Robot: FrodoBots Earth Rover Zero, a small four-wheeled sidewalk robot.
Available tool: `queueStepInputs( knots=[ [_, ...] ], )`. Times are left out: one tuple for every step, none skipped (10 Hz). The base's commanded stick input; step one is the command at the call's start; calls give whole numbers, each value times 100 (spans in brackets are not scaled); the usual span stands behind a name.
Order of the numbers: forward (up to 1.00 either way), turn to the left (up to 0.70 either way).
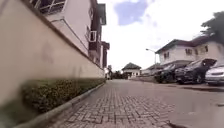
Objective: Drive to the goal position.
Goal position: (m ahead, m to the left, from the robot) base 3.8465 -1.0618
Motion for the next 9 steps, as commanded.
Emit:
queueStepInputs(
  knots=[
    [70, 0],
    [70, 0],
    [70, 0],
    [70, 0],
    [70, 0],
    [70, 0],
    [70, 0],
    [70, 0],
    [70, 0]
  ],
)
